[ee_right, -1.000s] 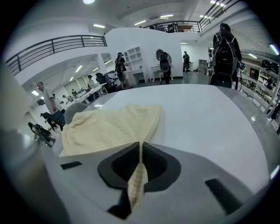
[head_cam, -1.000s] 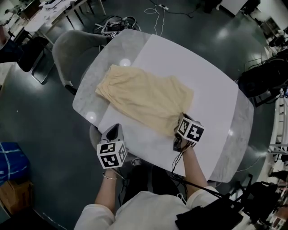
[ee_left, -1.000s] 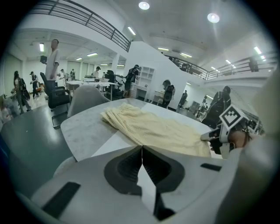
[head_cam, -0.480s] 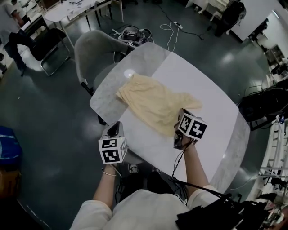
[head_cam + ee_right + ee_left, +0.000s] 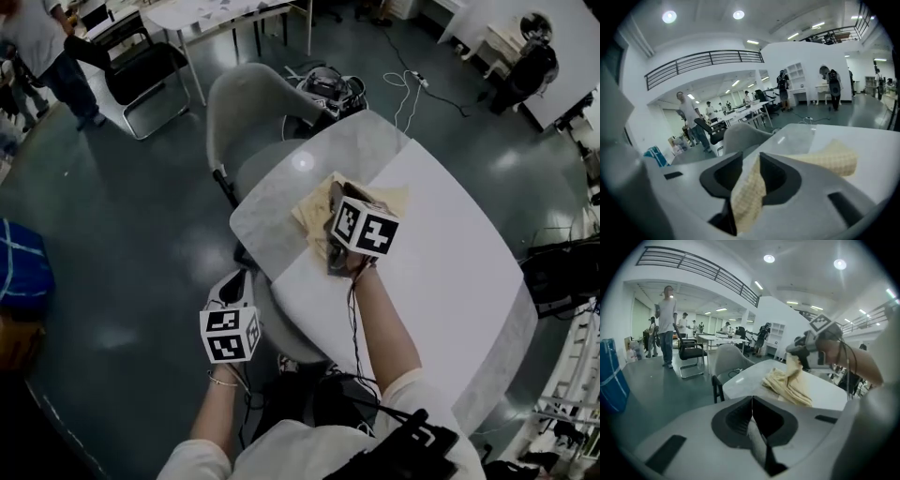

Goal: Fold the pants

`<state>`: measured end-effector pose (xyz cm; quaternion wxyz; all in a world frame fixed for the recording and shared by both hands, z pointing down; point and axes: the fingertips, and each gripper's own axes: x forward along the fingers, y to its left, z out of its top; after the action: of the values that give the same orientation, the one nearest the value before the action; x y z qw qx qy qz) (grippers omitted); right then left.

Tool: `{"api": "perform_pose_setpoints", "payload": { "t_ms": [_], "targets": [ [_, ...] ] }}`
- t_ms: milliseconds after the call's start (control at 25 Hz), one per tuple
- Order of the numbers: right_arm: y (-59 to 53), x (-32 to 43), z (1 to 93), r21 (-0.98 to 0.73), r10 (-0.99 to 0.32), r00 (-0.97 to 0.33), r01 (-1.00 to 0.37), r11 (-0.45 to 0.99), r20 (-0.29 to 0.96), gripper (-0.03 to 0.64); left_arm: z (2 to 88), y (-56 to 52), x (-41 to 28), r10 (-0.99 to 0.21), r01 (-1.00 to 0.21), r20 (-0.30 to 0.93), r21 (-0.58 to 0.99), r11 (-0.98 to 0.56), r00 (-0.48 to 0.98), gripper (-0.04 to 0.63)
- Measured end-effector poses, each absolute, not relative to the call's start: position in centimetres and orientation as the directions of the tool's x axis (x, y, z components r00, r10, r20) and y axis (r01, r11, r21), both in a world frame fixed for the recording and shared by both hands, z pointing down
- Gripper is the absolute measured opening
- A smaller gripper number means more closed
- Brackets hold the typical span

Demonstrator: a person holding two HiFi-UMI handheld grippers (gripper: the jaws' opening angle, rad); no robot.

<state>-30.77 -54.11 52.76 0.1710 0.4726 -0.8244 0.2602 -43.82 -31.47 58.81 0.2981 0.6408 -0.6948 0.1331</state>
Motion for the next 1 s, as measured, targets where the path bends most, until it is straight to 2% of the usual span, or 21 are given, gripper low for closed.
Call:
{"api": "perform_pose_setpoints", "payload": {
  "t_ms": [40,80,200,440,800,1000],
  "targets": [
    [-54.5,-32.5,53.5,-0.270,-0.686,-0.518,-0.854,0.444,0.512,0.144,59.6,-30.9,-44.3,-0.804,-0.968,0.595,0.197,0.158,-0.010,0.009],
    [-54.6,-33.7,54.2,-0.267,-0.682,-0.529,-0.847,0.459,0.505,0.176,60.4,-30.2,-44.7,-0.796,-0.965,0.605,0.199,0.172,-0.017,0.009],
    [-54.4,-34.2,56.5,-0.267,-0.674,-0.521,-0.852,0.451,0.524,0.170,62.2,-29.0,-45.1,-0.781,-0.958,0.624,0.209,0.196,-0.024,0.008],
    [-53.7,-30.6,58.7,-0.247,-0.679,-0.468,-0.882,0.402,0.566,0.158,62.6,-29.6,-43.9,-0.793,-0.959,0.609,0.224,0.174,-0.002,0.009],
    [-50.6,-21.9,53.6,-0.171,-0.749,-0.386,-0.920,0.352,0.538,0.077,58.6,-30.4,-40.8,-0.838,-0.970,0.545,0.217,0.112,0.025,0.009],
    [-47.2,-15.2,50.1,-0.130,-0.799,-0.325,-0.944,0.302,0.505,0.009,55.4,-29.8,-38.5,-0.862,-0.974,0.506,0.205,0.096,0.021,0.008]
  ]
}}
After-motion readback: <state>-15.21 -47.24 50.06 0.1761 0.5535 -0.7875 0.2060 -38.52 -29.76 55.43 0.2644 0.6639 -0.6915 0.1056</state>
